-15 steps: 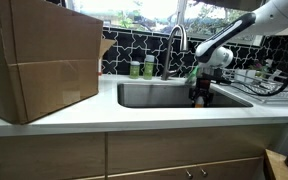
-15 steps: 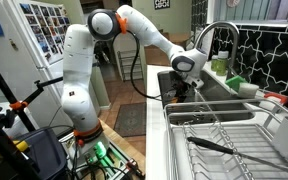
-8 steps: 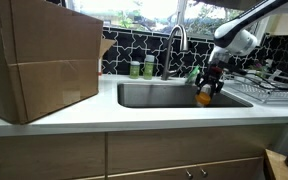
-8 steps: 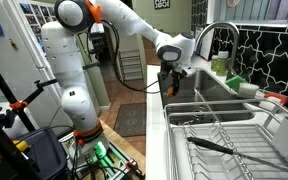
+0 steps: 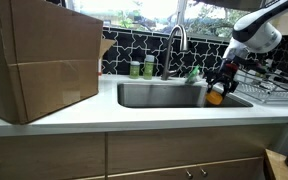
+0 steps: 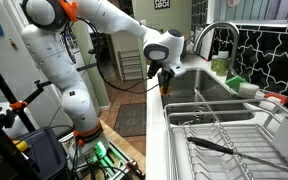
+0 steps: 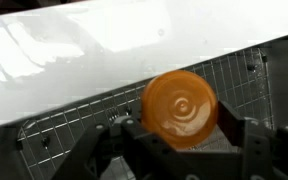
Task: Remove the orange bowl from the sink
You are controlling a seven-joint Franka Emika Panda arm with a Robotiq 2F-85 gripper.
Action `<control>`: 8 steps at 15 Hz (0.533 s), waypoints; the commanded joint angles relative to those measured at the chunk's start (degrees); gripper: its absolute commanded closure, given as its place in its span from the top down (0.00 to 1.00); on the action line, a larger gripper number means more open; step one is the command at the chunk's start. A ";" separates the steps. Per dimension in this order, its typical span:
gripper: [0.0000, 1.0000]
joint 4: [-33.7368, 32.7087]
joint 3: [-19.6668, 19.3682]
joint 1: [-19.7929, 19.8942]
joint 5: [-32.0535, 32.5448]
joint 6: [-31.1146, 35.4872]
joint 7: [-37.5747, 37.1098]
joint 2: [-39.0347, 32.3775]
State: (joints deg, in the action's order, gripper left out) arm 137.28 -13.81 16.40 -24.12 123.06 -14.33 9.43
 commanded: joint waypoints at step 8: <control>0.49 2.02 -4.11 1.51 -2.49 -8.28 -1.82 -0.37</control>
State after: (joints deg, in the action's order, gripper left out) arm 139.63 -17.32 17.46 -25.22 116.70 -14.75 10.47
